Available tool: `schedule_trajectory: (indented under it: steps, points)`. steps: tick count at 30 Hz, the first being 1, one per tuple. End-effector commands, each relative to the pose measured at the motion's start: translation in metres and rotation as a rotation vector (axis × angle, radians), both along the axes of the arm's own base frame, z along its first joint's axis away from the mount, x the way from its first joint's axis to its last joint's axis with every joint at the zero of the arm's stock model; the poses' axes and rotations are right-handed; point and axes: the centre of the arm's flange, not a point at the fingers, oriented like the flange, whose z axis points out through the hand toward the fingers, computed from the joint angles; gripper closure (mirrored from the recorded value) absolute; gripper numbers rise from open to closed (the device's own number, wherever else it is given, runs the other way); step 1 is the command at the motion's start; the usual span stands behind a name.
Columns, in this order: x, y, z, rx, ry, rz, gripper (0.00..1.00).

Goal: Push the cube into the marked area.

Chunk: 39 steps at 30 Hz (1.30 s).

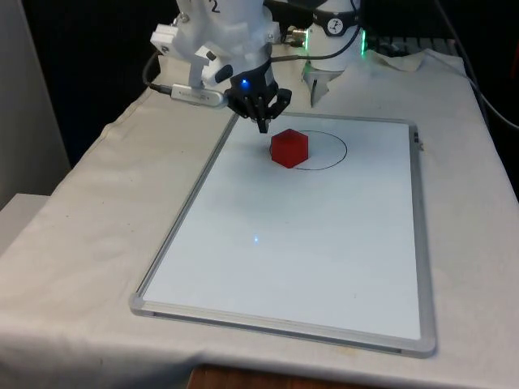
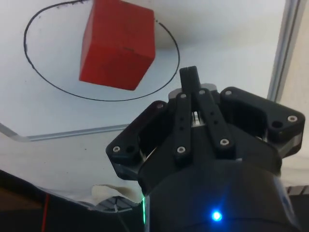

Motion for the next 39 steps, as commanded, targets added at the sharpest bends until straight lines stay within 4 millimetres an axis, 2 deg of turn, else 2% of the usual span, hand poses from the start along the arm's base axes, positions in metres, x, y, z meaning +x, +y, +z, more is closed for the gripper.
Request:
schedule_trajectory:
  steps: [1,8,15,16,26,39]
  points:
    - [0.001,-0.002,-0.001,0.002,0.001,0.000,1.00]
    - [0.004,-0.007,0.002,-0.007,-0.008,-0.004,1.00]
    - [0.023,-0.009,0.000,-0.020,-0.027,-0.016,1.00]
    - [0.020,-0.010,0.000,-0.021,-0.022,-0.011,1.00]
    - [0.039,-0.002,0.000,-0.024,-0.079,-0.045,1.00]
    - [0.040,0.014,0.000,-0.011,-0.096,-0.081,1.00]
